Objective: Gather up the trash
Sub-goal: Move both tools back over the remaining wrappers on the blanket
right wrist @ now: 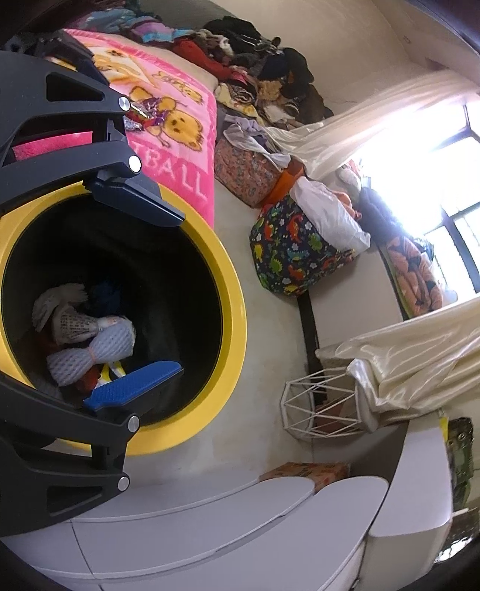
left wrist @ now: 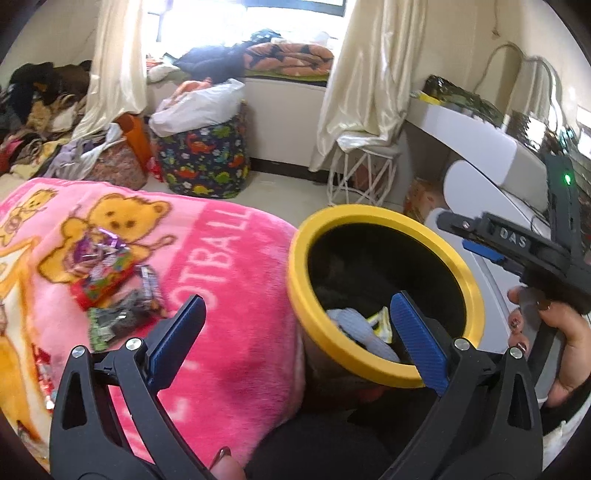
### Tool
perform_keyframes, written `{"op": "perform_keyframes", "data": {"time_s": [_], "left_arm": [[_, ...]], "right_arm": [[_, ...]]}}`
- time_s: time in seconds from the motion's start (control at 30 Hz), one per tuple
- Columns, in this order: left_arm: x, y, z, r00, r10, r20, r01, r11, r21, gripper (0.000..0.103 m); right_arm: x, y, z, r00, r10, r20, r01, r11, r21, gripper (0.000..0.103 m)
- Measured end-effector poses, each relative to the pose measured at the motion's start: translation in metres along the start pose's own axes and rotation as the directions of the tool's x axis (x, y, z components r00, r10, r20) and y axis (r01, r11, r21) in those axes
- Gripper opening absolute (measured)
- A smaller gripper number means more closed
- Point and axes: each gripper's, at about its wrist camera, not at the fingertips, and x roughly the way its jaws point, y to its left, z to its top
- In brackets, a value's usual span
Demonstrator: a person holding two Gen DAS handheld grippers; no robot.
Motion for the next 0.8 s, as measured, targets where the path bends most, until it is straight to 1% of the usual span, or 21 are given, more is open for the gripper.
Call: {"op": "perform_keyframes", "data": {"time_s": [0.13, 0.2, 0.37, 0.5, 0.63, 0.8], "left_arm": [[-0.012, 0.019, 0.003, 0.999, 0.028, 0.034, -0.028, 0.999, -0.019, 0.092], [-0.018, 0.030, 0.005, 0.996, 0.069, 0.049, -0.067, 0.997, -0.036, 0.092], [-0.032, 0.060, 0.013, 0.992, 0.089, 0.085, -0.079, 0.990, -0.114, 0.092], [-0.040, 0.083, 0.019, 0.988, 0.129, 0.090, -0.117, 0.985, -0.123, 0.092], [-0.051, 0.105, 0.024, 0.981, 0.156, 0.112, -0.140, 0.980, -0.140, 0.092], [-0.063, 0.129, 0.025, 0.976, 0.183, 0.122, -0.161, 0.972, -0.169, 0.092]], "right_arm": [[-0.001, 0.015, -0.002, 1.000, 0.024, 0.010, -0.024, 0.999, -0.029, 0.073], [-0.001, 0.023, -0.002, 0.999, 0.047, 0.001, -0.047, 0.998, -0.044, 0.073], [-0.005, 0.056, -0.007, 0.996, 0.086, -0.006, -0.086, 0.990, -0.113, 0.073], [-0.005, 0.082, -0.015, 0.993, 0.114, -0.022, -0.116, 0.981, -0.158, 0.073], [-0.002, 0.109, -0.022, 0.990, 0.131, -0.044, -0.137, 0.968, -0.211, 0.073], [0.002, 0.133, -0.032, 0.985, 0.152, -0.079, -0.167, 0.953, -0.253, 0.073]]}}
